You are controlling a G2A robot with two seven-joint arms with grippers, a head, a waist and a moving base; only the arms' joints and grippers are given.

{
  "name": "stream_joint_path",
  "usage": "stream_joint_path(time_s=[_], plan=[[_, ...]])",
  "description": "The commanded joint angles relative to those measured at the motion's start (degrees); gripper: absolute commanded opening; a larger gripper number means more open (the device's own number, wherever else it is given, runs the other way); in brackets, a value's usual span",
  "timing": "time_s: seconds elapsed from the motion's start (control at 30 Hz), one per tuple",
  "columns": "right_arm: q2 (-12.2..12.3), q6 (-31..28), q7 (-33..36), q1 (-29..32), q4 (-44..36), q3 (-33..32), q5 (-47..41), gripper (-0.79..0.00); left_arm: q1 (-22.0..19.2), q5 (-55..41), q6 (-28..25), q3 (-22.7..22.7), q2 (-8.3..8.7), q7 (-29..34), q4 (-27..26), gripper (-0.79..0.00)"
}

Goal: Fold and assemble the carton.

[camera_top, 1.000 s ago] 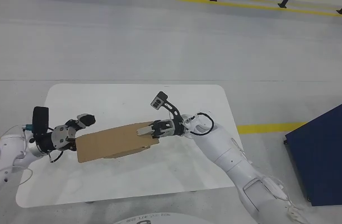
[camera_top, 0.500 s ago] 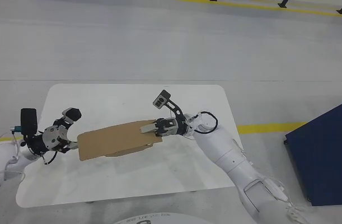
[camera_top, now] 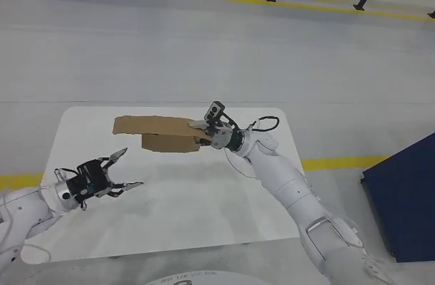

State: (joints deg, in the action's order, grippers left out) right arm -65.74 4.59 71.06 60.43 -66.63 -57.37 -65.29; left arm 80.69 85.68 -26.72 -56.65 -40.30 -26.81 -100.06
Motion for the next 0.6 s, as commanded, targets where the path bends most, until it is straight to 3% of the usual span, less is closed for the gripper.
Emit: stream_joint_path(time_s=[0.0, 0.13, 0.37, 0.57], plan=[[-0.29, 0.94, -0.03, -0.37, 0.33, 0.71, 0.34, -0.785, 0.49, 0.99, -1.82, -0.91, 0.25, 1.14, -3.18, -0.302], [-0.76, 2.34, -0.02, -0.94, 0.74, 1.9, 1.39, -0.785, 0.78, 1.98, -3.87, -2.5, 0.49, 4.76, -7.02, -0.397], [-1.35, 4.2, 0.39, -1.49, 1.1, 3.09, 2.68, -0.785, 0.09, 2.12, -3.27, -2.72, -0.13, 13.52, -10.62, -0.425], [-1.49, 4.67, 1.57, -1.47, 1.91, 2.25, 2.01, -0.785, 1.08, 2.09, -2.78, -2.99, -0.49, 12.18, -10.17, -0.443]])
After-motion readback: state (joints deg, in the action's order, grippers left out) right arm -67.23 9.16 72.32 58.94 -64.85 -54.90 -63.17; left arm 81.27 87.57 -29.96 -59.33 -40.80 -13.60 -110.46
